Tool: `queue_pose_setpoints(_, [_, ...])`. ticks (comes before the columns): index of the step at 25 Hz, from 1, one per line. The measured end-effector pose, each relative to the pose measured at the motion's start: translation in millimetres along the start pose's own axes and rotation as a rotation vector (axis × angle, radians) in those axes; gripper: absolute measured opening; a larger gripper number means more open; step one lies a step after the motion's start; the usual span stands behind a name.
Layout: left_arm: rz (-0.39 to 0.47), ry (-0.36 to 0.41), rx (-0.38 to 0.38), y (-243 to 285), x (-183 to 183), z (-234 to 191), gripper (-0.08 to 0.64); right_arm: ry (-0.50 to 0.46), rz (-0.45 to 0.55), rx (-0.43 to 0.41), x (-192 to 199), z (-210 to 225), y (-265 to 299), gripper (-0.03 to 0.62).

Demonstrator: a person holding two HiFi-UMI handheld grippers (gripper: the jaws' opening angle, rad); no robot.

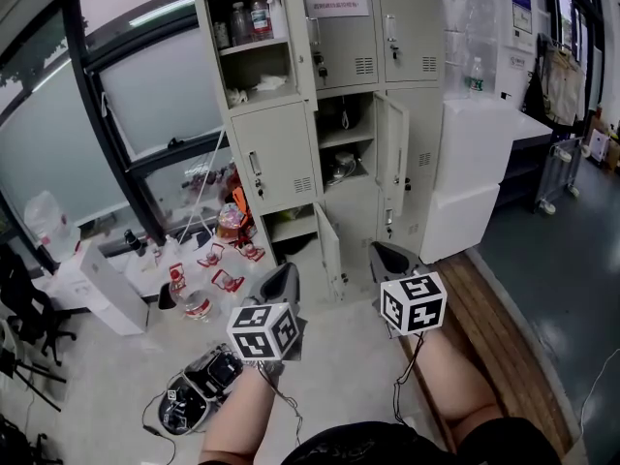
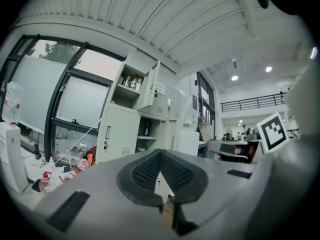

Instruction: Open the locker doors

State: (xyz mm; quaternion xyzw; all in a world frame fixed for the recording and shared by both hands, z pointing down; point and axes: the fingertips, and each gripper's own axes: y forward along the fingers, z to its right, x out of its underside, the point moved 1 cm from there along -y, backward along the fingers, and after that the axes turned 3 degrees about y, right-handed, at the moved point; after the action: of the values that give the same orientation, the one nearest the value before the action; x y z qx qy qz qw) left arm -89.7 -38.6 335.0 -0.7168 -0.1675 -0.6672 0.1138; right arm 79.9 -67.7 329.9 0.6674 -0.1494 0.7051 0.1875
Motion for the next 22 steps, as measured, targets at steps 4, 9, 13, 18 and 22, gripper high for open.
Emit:
queue_pose_setpoints(4, [-0.002, -0.001, 0.001, -1, 2, 5, -0.002, 0.002, -0.007, -0.001, 4, 3, -4, 0.000])
queue_pose_setpoints(9, [-0.005, -0.006, 0.001, -3, 5, 11, -0.002, 0.003, -0.013, -0.005, 6, 4, -10, 0.000])
queue_pose_setpoints(13, [-0.006, -0.007, -0.001, -4, 8, 16, -0.002, 0.002, -0.018, -0.008, 9, 6, -14, 0.000])
queue_pose_setpoints(18, [-0.009, -0.009, -0.005, -8, 10, 20, -0.002, 0.007, -0.025, -0.012, 12, 7, -18, 0.000])
queue_pose_setpoints(22, [-0.012, -0.015, -0.015, -7, 12, 20, -0.002, 0.009, -0.033, -0.018, 15, 9, -17, 0.000])
